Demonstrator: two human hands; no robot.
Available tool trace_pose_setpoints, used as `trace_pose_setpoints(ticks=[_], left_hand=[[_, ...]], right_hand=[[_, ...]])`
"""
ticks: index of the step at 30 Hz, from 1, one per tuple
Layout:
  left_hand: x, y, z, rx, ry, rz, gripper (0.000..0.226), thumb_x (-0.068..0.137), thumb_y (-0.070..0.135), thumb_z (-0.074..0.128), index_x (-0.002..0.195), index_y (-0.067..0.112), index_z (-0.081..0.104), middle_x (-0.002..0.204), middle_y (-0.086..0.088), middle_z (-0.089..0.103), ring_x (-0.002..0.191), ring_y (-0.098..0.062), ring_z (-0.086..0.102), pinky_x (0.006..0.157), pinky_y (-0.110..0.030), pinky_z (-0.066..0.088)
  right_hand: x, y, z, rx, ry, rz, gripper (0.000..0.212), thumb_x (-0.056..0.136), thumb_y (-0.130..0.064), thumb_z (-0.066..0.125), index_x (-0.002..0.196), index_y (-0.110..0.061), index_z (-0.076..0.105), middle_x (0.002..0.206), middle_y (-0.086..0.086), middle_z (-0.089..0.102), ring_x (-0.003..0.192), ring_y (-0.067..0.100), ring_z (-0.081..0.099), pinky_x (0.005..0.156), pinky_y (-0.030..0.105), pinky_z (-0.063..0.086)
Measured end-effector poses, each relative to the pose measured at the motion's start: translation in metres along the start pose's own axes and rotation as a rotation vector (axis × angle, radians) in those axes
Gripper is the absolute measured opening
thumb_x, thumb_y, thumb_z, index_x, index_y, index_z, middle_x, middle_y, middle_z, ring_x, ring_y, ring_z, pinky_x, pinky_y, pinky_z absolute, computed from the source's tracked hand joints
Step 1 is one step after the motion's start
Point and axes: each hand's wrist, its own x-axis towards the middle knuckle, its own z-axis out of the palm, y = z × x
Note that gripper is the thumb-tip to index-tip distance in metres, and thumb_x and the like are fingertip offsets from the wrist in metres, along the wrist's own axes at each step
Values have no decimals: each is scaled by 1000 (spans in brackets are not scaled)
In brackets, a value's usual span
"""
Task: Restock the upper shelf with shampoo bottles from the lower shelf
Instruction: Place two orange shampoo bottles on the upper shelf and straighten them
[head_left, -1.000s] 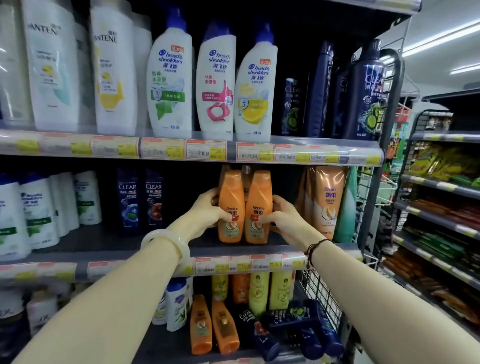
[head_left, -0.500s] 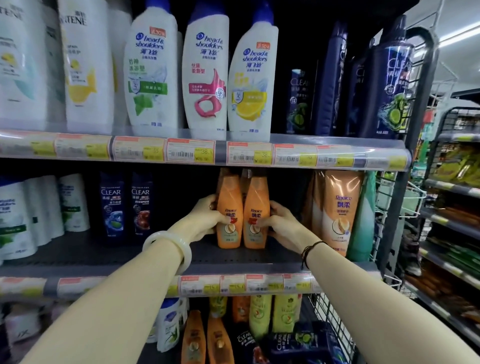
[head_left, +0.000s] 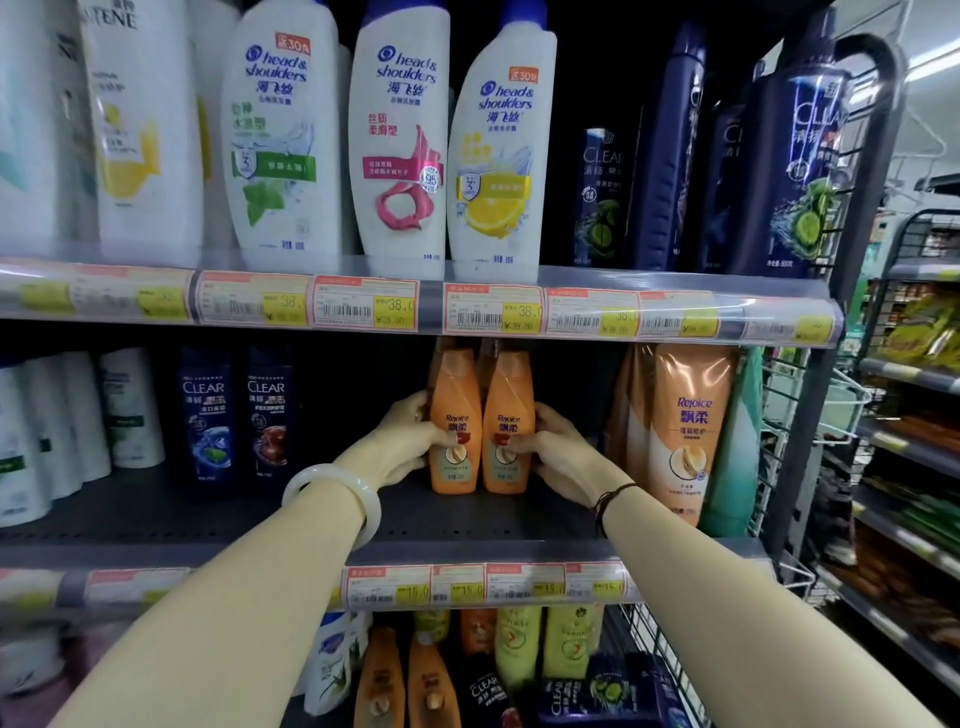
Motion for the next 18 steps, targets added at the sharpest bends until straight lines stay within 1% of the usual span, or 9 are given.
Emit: trace_pose_setpoints(ticks=[2, 3, 4, 7, 10, 12, 15, 16, 18], left_hand=[[0, -1, 0, -4, 3, -6, 69, 80, -11, 62, 139, 16, 40, 130, -11, 57, 122, -29, 53, 101, -49, 44], [-1, -1, 0, -1, 4, -8, 68, 79, -11, 63, 139, 14, 41, 129, -11, 58, 121, -29, 54, 100, -47, 45], [-2, -1, 0, 10, 6, -6, 66, 79, -11, 63, 138, 12, 42, 128, -12, 59, 120, -29, 55, 97, -44, 47], [-7, 1, 0, 92, 46, 0, 61, 78, -7, 66, 134, 7, 46, 127, -11, 60, 120, -28, 55, 89, -37, 45], [-16, 5, -4, 208, 87, -7, 57, 78, -2, 69, 130, 6, 47, 115, -8, 58, 120, -28, 52, 90, -38, 45], [-22, 7, -7, 296, 89, -15, 56, 78, 1, 70, 128, 7, 48, 114, -10, 57, 119, -29, 53, 92, -39, 47], [-35, 9, -12, 436, 78, -5, 62, 77, 4, 72, 133, 7, 46, 126, -14, 56, 117, -28, 54, 87, -36, 49], [-39, 10, -13, 472, 71, 3, 62, 76, 5, 73, 133, 7, 47, 127, -14, 56, 115, -27, 55, 83, -34, 49], [-50, 12, -15, 537, 48, 18, 57, 75, 8, 75, 128, 7, 52, 124, -14, 59, 105, -24, 57, 72, -31, 50]], right_hand=[[-1, 0, 0, -9, 5, 3, 58, 79, 13, 58, 132, -9, 46, 125, 16, 59, 104, 24, 55, 81, 35, 46], [-1, -1, 0, -36, 14, 4, 57, 79, 11, 60, 131, -8, 46, 125, 15, 59, 105, 25, 56, 78, 32, 47], [-1, -1, -1, -78, 27, 4, 56, 79, 9, 62, 131, -8, 47, 126, 15, 59, 108, 27, 56, 79, 32, 48], [-4, -4, -4, -251, 85, 0, 53, 78, 1, 68, 127, -4, 49, 127, 16, 59, 120, 31, 55, 87, 34, 45], [-9, -6, -8, -431, 156, 3, 61, 75, -7, 76, 128, 1, 49, 128, 17, 58, 120, 31, 55, 95, 35, 47], [-15, -6, -11, -527, 211, 7, 60, 73, -11, 78, 125, 2, 52, 125, 18, 60, 117, 31, 56, 98, 36, 47], [-30, -8, -12, -669, 244, -14, 44, 76, -12, 75, 114, -2, 58, 116, 18, 63, 107, 29, 59, 89, 33, 47], [-36, -10, -10, -707, 240, -21, 40, 77, -12, 73, 113, -2, 58, 114, 17, 64, 104, 28, 59, 87, 32, 46], [-48, -13, -6, -762, 225, -39, 36, 79, -11, 71, 112, -3, 59, 113, 17, 64, 104, 28, 60, 85, 32, 47]])
